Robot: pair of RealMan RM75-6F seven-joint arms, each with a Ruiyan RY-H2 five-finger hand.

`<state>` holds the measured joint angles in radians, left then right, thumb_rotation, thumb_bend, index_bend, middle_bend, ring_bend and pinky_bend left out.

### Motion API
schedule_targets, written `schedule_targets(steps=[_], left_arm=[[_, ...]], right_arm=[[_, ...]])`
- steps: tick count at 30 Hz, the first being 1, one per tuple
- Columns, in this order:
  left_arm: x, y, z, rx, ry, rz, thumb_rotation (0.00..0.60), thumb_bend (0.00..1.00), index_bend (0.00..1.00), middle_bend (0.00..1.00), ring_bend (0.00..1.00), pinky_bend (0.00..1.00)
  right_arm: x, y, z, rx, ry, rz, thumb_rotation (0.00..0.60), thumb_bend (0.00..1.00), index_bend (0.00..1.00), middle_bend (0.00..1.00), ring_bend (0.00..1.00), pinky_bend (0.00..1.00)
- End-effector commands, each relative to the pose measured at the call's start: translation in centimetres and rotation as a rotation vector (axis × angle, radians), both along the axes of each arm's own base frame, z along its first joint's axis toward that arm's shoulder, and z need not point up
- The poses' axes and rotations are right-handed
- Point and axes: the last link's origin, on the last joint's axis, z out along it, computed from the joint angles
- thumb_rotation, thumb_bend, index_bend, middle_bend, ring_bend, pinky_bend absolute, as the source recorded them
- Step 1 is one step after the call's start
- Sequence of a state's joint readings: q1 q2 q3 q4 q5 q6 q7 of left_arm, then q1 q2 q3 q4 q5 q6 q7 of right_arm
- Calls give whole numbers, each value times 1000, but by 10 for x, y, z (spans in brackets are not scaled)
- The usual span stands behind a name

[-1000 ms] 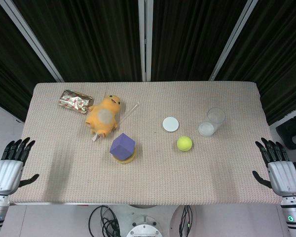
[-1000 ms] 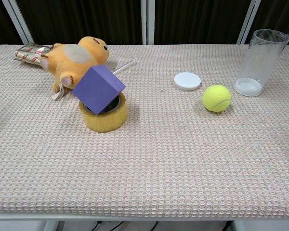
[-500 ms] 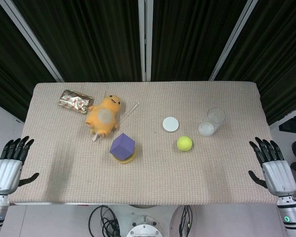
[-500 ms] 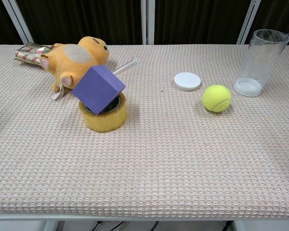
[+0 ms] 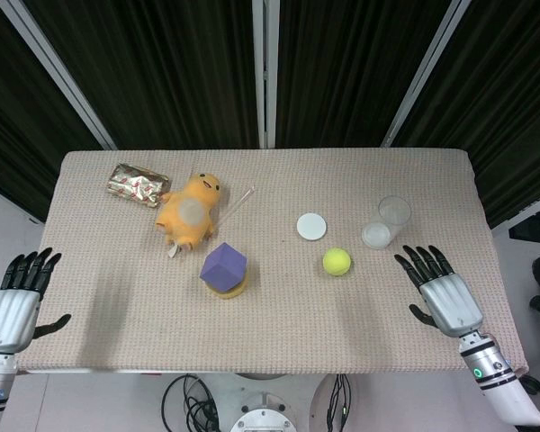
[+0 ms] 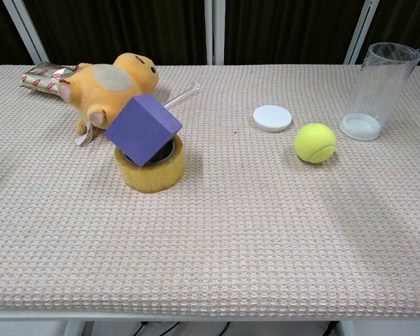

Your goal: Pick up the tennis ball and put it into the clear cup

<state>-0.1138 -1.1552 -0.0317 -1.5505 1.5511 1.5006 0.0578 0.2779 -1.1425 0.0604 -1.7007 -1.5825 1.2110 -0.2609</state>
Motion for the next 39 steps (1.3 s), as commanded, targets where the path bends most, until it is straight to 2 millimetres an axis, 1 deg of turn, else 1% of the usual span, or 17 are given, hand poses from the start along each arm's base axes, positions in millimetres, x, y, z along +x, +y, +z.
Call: schedule_targets(steps=[1,6,9,13,15,18,20,26,28,30,31,32,35,36,39], left_arm=[[-1,-1,-1,-3,2,4,600,92,18,0,0,0],[-1,-2,0,-2,2,3,600,91,18,0,0,0],[-1,-1,-1,-4,5,7,600,91,19,0,0,0],[-5,1,-3,-7,11,25,600,91,19,0,0,0],[-6,3,-4,-8,14,29,600,91,19,0,0,0],[-8,3,-4,-9,17,34,600,91,19,0,0,0],[-8,3,-4,-10,16,36,600,91,19,0,0,0],[-10,0,-2,0,4,36,600,91,19,0,0,0],[-10,-1,-1,0,2,35,600,91,20,0,0,0],[-10,-1,-2,-1,3,32,600,91,20,0,0,0],[-9,-1,-2,-2,3,31,600,91,20,0,0,0],[-9,0,-2,-3,4,29,600,91,20,0,0,0],[-8,0,-2,-4,7,26,600,91,20,0,0,0],[-8,0,-2,-4,8,25,600,91,20,0,0,0],[-9,0,-2,-4,9,28,600,91,21,0,0,0]], right_arm=[[20,-22,-25,65,23,27,600,176,0,0,0,0],[34,-45,-52,112,50,39,600,176,0,0,0,0],[38,-55,-66,121,71,41,600,178,0,0,0,4],[41,-63,-87,140,78,20,600,182,0,0,0,80],[42,-69,-96,150,85,11,600,183,0,0,0,92],[45,-76,-106,150,96,5,600,187,0,0,0,97],[46,-79,-112,151,94,0,600,194,0,0,0,118],[47,-87,-123,154,116,-4,600,214,0,7,0,157],[49,-89,-125,155,116,-4,600,232,0,47,18,212],[51,-91,-128,147,104,1,600,253,2,89,68,269],[53,-92,-128,139,99,5,600,271,27,131,124,322],[53,-92,-130,132,94,7,600,281,53,154,155,352],[53,-94,-133,117,81,9,600,312,221,264,279,486],[53,-94,-134,115,78,8,600,317,250,286,304,516],[53,-95,-137,104,79,15,600,330,385,375,409,627]])
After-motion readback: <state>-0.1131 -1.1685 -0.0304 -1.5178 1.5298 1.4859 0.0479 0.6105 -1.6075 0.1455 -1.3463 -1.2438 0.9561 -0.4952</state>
